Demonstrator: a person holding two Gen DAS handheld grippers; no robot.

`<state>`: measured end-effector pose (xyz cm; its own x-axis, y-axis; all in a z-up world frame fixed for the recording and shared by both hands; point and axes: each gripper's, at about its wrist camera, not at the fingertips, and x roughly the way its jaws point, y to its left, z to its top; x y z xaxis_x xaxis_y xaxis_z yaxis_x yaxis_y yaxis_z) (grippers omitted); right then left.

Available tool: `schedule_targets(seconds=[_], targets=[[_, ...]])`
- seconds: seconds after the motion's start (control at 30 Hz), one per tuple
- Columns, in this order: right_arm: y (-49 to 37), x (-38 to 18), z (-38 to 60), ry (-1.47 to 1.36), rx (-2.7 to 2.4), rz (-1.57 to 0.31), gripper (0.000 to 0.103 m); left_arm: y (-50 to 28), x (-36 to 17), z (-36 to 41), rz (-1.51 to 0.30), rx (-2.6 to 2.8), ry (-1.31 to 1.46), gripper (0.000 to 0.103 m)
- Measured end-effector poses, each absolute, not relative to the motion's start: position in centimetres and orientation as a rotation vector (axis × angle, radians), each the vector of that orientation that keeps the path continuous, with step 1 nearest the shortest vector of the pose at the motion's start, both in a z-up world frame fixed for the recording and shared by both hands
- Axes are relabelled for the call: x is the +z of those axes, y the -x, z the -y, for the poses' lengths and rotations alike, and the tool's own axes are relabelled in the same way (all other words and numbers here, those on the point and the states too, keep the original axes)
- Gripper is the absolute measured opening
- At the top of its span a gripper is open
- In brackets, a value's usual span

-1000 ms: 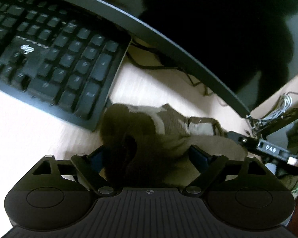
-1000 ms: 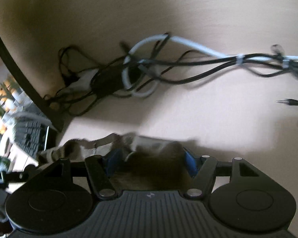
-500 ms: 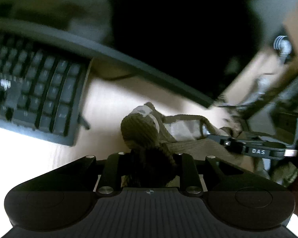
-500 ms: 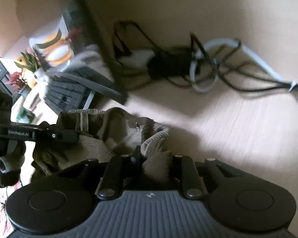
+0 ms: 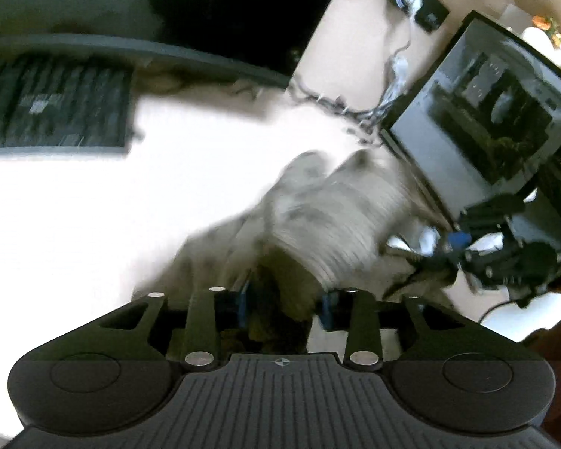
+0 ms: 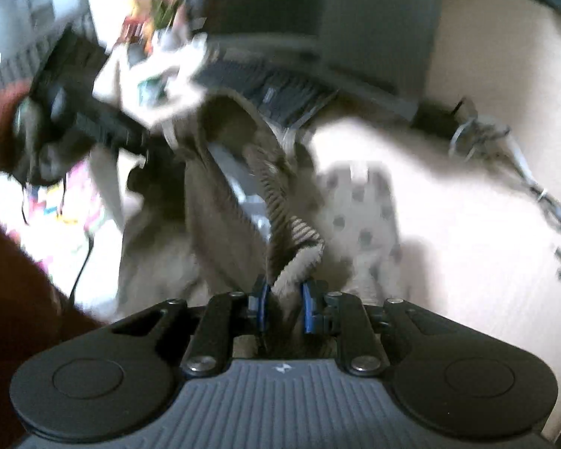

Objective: Fold clothes

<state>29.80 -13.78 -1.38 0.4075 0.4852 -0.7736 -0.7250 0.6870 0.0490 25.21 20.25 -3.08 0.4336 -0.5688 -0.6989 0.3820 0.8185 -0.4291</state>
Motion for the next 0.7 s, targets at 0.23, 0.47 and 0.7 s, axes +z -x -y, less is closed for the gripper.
schedule_targets(seconds=[0.23,0.47,0.7], targets=[[-24.5,-3.8,13.8,0.393,0.674,-0.929,0.026,-20.9,-4.1,-25.8,-0.99,-0.59,0.454,0.081],[-22.9,-0.8,20.2,0.047,0.503,-0.923,0.056,-20.4,-4.9,-28.2,-0.967,-0.581,0.789,0.095],[-26.8,1.1,18.6,-0.189,0.374,-0.659,0.053,-23.9,-6.7,-22.7,-1.058,-0.513,0.767,0.086]])
